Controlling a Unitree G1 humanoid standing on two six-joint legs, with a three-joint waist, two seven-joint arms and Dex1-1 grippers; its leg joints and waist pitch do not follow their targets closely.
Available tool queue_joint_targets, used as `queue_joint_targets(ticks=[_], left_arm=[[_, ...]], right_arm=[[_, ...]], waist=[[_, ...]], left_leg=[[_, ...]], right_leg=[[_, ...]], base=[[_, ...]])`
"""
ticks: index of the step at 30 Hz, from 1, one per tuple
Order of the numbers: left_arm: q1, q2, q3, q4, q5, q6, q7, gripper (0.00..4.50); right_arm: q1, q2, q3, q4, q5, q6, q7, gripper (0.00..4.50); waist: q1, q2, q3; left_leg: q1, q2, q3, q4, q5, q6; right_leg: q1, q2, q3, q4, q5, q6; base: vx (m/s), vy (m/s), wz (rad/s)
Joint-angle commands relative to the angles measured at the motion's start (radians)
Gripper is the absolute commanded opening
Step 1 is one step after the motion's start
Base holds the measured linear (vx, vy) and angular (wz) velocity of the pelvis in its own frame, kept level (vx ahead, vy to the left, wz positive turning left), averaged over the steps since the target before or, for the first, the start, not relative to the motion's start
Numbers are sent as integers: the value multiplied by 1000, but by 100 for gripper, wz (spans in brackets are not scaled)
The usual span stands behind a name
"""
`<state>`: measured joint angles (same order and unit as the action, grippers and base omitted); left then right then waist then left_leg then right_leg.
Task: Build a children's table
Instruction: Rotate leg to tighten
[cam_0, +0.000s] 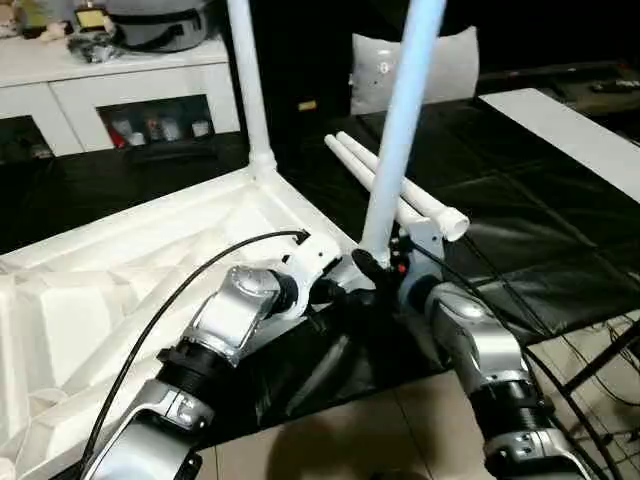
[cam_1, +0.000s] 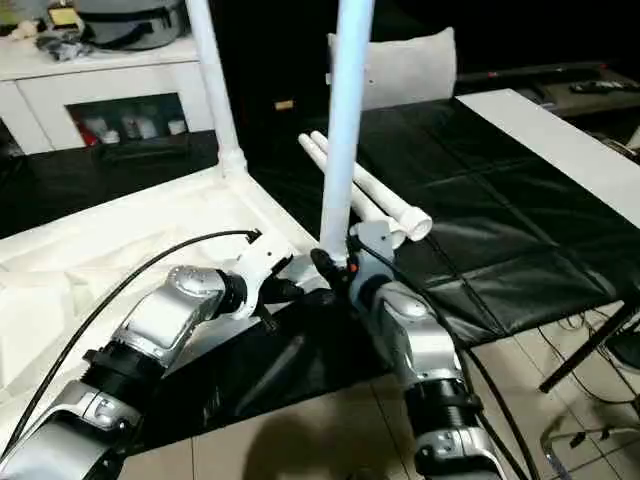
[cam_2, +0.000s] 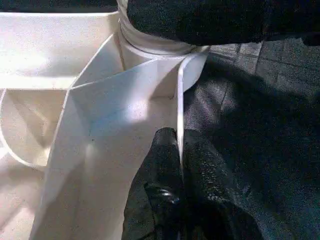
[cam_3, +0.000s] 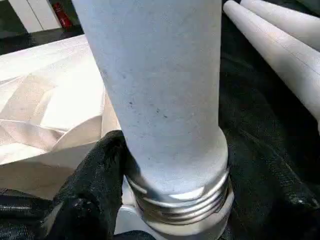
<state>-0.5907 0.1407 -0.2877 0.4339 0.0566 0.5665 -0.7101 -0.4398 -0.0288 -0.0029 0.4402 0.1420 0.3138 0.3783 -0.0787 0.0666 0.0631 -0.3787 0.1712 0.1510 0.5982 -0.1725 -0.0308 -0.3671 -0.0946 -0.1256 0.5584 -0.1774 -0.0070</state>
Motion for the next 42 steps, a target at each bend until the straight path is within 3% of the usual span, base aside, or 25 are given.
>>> queue_joint_targets(ticks=[1,2,3,4,5,6,7,8,9,10,11,13,14,16,18,19,20,22,26,28,31,33,40,42], left_arm=[[-70,-41,4,-61,-23,-47,2,0],[-68,-33,1,-62,-21,-50,1,0],[-68,-33,1,-62,-21,-50,1,0],[-64,-18,0,-61,-20,-58,-5,0],[-62,-4,1,-54,-20,-67,-11,0],[-62,2,1,-50,-19,-71,-12,0],[-60,13,2,-46,-19,-82,-17,0],[-59,17,2,-45,-20,-87,-21,0],[-56,28,3,-41,-20,-99,-32,0],[-52,43,1,-37,-17,-119,-47,0],[-50,48,1,-35,-14,-128,-53,0],[-47,58,0,-30,-11,-142,-66,0],[-43,73,0,-26,-10,-163,-86,0],[-39,93,1,-18,-13,-183,-110,0],[-35,117,0,-4,-23,-226,-148,0],[-33,128,-2,3,-24,-248,-166,0],[-31,139,-5,11,-27,-279,-186,0],[-26,154,-1,25,-40,-321,-220,0],[-12,190,-14,37,-40,-381,-278,0],[-8,200,-18,45,-33,-403,-285,0],[-6,196,-2,62,-45,-403,-287,0],[-6,197,-1,69,-49,-407,-294,44],[-4,193,-4,76,-42,-437,-295,92],[-4,189,-1,82,-48,-444,-302,101]], right_arm=[[13,95,77,65,42,73,66,267],[11,90,83,69,32,62,67,267],[11,90,83,69,32,62,67,267],[11,81,82,75,23,32,69,302],[12,71,73,76,25,7,74,337],[13,67,68,76,27,-2,76,337],[20,53,67,61,29,-20,88,344],[25,46,68,51,30,-25,95,344],[40,28,70,22,33,-43,115,365],[64,3,74,-26,40,-55,148,377],[75,-8,74,-49,41,-59,167,384],[97,-33,78,-92,49,-68,210,396],[127,-63,78,-146,57,-72,255,411],[162,-99,78,-204,72,-81,304,428],[200,-148,75,-264,93,-89,347,432],[215,-170,74,-286,96,-94,363,441],[231,-193,73,-308,94,-97,378,441],[253,-230,71,-334,78,-105,397,441],[279,-271,54,-369,105,-82,441,441],[285,-279,48,-378,120,-76,443,441],[293,-284,34,-383,143,-72,433,441],[297,-287,31,-384,145,-77,430,450],[316,-303,31,-401,151,-62,450,450],[316,-313,38,-401,143,-58,443,450]], waist=[[-13,-6,-36],[-20,10,-27],[-10,31,-26],[66,34,-38],[42,-17,-66],[34,-43,-61],[63,-49,-48],[83,-36,-58],[90,-24,-56],[85,-15,-68],[88,2,-76],[81,0,-80],[81,-14,-82],[88,-9,-88],[95,-9,-92],[102,-14,-92],[109,-13,-91],[117,-14,-87],[120,-18,-78],[121,-17,-77],[123,-17,-75],[123,-19,-75],[127,-21,-81],[127,-21,-80]], left_leg=[[66,22,-33,-61,-744,-59],[57,27,-31,-62,-722,-47],[5,57,-37,-120,-777,-54],[-66,82,-14,-207,-876,-83],[58,47,4,-155,-738,-61],[49,24,-31,-72,-622,-86],[62,1,-17,59,-344,-26],[-25,26,-40,-4,-170,-8],[-28,38,-38,-40,-178,-22],[-27,53,-42,-65,-212,-34],[-3,64,-38,-72,-257,-32],[-14,60,-36,-77,-268,-20],[-22,51,-26,-74,-242,13],[-18,50,-18,-65,-158,57],[-15,50,-12,-57,-95,95],[-15,51,-9,-53,-65,116],[-14,52,-7,-53,-49,129],[-9,55,-3,-55,-72,124],[-2,58,2,-66,-187,71],[-3,59,3,-68,-198,57],[2,60,6,-70,-217,44],[0,59,7,-70,-212,40],[-3,58,9,-63,-152,66],[-1,58,10,-63,-158,68]], right_leg=[[-17,-62,-28,-152,-782,-3],[9,-47,-84,-166,-810,46],[73,-38,-80,-72,-694,33],[122,-3,-5,109,-257,-38],[22,-24,59,61,-312,-54],[6,-100,60,-40,-642,-62],[-40,-173,84,-133,-988,-40],[47,-157,78,-81,-873,-47],[42,-124,59,-77,-784,-56],[36,-77,50,-43,-561,-79],[18,-63,61,-28,-348,-137],[29,-56,64,-8,-192,-194],[40,-55,66,-2,-81,-223],[42,-59,70,2,12,-244],[42,-59,71,6,79,-258],[43,-58,72,7,111,-259],[42,-58,73,9,114,-261],[37,-58,75,4,64,-258],[33,-58,81,-12,-116,-238],[32,-58,83,-15,-153,-226],[27,-58,85,-18,-182,-222],[27,-58,86,-17,-184,-219],[29,-57,85,-10,-102,-231],[29,-57,85,-12,-116,-232]], base=[[0,0,0],[0,0,0],[-74,-12,-16],[0,0,0],[0,0,0],[63,-109,1],[93,-74,-36],[93,-74,-36],[90,-5,-33],[75,5,-5],[75,5,-5],[59,17,-4],[55,22,-10],[56,14,-7],[28,5,-2],[0,0,0],[0,0,0],[0,0,0],[0,0,0],[0,0,0],[0,0,0],[0,0,0],[0,0,0],[0,0,0]])
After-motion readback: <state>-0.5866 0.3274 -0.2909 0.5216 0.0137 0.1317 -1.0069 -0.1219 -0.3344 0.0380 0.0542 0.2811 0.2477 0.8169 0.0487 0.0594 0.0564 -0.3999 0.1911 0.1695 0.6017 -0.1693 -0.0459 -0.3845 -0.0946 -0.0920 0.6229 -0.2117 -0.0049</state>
